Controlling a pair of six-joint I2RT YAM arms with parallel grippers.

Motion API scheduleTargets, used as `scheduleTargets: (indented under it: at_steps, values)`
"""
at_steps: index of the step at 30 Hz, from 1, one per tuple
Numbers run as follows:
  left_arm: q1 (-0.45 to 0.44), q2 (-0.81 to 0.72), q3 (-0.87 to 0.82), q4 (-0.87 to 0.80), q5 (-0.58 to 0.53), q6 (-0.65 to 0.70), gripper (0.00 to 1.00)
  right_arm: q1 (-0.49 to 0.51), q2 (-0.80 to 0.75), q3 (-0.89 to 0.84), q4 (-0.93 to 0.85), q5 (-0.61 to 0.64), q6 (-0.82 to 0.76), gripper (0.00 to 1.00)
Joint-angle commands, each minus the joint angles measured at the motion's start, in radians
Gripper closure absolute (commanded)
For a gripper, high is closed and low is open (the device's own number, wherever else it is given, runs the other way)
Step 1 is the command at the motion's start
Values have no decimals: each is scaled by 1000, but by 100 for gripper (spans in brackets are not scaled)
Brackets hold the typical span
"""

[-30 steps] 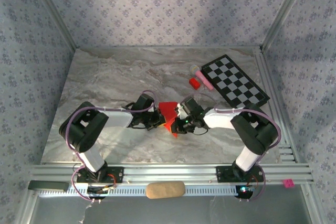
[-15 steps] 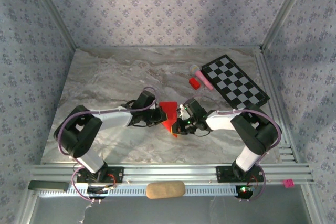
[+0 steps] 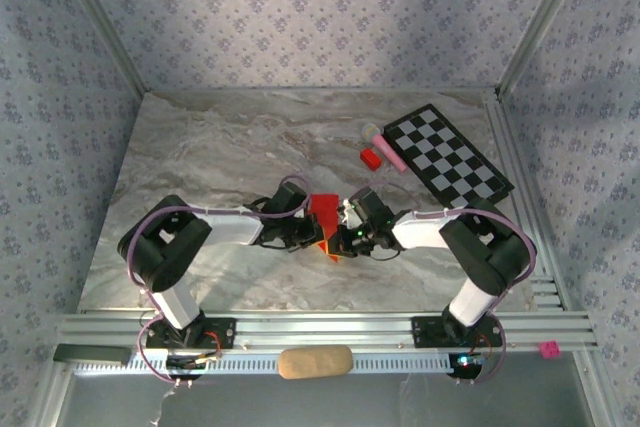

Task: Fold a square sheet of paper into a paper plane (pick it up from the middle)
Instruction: Third fold the triangle at the center of the table.

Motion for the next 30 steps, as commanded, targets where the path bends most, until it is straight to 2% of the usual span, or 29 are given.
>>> scheduleTargets:
  at_steps: [1, 30]
  values:
    - [44, 8, -58, -20, -71, -6, 96, 3, 29, -49, -105, 66, 4, 98]
    - [278, -69, -175, 19, -31, 129, 95, 17, 60, -41, -102, 52, 8, 100]
